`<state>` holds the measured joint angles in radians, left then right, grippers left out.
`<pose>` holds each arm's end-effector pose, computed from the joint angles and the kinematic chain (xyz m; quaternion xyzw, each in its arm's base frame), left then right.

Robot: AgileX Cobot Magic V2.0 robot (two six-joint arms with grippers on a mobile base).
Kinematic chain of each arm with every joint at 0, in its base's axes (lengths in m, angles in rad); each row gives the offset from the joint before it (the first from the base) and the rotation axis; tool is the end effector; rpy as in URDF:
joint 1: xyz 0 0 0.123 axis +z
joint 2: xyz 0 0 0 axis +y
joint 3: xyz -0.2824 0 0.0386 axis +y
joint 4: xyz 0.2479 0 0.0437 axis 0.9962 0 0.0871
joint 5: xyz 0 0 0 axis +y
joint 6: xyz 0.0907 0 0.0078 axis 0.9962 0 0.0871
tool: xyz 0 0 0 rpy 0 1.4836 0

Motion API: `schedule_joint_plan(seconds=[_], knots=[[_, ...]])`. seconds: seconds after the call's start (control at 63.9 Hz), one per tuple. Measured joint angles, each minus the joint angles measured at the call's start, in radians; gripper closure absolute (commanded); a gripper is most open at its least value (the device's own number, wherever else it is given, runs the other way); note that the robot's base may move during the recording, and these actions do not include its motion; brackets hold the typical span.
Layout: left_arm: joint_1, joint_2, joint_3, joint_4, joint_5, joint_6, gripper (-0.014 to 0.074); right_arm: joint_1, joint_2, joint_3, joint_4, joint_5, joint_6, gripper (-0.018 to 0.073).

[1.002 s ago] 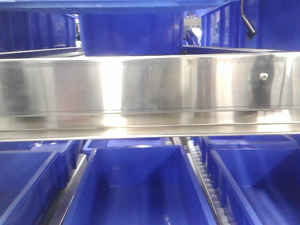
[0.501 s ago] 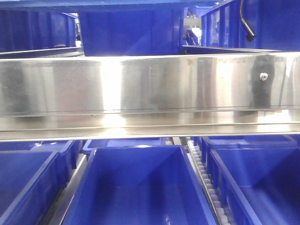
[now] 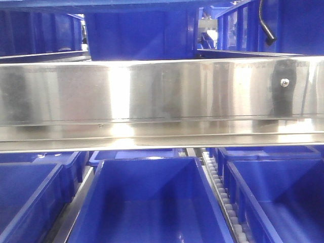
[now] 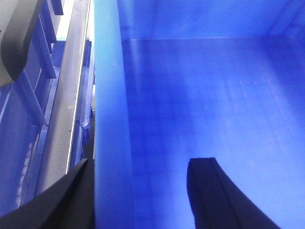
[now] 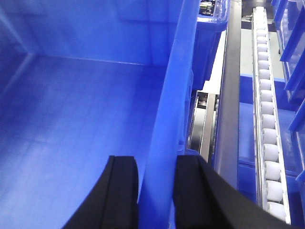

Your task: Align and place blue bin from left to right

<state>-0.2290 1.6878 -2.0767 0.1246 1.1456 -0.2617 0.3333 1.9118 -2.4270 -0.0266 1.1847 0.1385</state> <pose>0.3482 -0.0706 0.4774 -0.0163 0.8983 -0.0452 0.4368 0.3796 0.1291 0.4863 -0.0842 0.8762 0.0980 0.4643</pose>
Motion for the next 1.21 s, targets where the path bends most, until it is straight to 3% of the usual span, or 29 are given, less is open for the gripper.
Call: schedule_joint_plan(seconds=[1.206], knots=[[0.0, 0.004, 0.0, 0.007, 0.0, 0.0, 0.0613, 0.0, 0.002, 0.002, -0.002, -0.004, -0.007, 0.0637]])
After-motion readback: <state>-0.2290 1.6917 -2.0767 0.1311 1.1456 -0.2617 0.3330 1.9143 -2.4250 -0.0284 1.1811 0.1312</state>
